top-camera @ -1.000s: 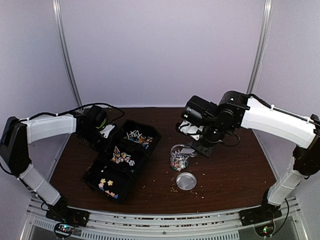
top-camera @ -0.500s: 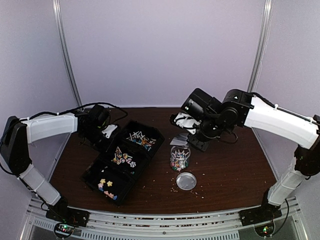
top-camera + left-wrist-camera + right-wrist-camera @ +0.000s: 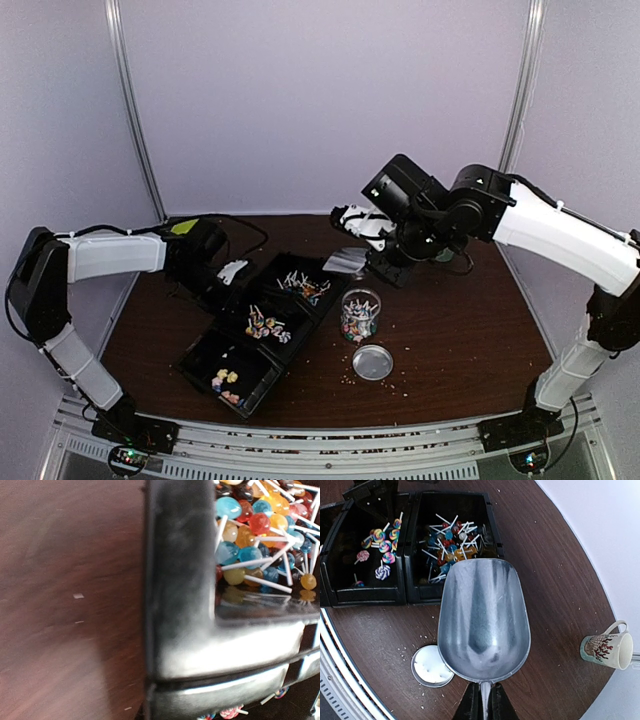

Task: Pack the candies
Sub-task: Scoop the fake candies from the storage box.

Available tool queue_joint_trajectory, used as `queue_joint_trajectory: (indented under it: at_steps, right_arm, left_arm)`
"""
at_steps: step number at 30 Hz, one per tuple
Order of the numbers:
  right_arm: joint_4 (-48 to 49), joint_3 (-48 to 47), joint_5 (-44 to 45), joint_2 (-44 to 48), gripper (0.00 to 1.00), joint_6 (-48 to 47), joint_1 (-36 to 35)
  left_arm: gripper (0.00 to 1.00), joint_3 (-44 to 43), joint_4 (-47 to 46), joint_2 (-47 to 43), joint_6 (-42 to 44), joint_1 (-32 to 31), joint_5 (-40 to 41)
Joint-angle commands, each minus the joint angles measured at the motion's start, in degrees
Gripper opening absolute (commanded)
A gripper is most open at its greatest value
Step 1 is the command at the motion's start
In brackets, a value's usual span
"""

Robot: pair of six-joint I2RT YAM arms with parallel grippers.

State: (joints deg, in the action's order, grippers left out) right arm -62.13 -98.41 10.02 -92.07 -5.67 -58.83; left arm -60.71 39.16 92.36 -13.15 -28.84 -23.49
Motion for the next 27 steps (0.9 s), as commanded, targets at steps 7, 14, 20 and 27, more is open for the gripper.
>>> queue_joint_trajectory:
  at_steps: [7,14,20,27]
  right_arm:
    - [3.82,-0.13,-3.15,4.21,0.0,0.41,-0.16]
    - [1.67,-0.88,-3.91,2.91,0.0,0.03,-0.2]
    - [-3.11,-3.57,-1.29,-1.04,0.0,-1.41,-0.34]
    - [-6.27,-5.5,1.12,-6.14,0.0,-2.22,-1.19]
  left_arm:
    - [0.0,6.64,-18.35,1.06,-11.08,0.91,-26.57]
    - [0.0,5.41,-14.03,1.93,-8.85,0.89,-22.54]
    - [0.0,1.17,-3.59,1.08,-2.62,0.48,-7.25]
    - [0.0,-0.41,-0.26,1.36,0.61,-0.48,1.58]
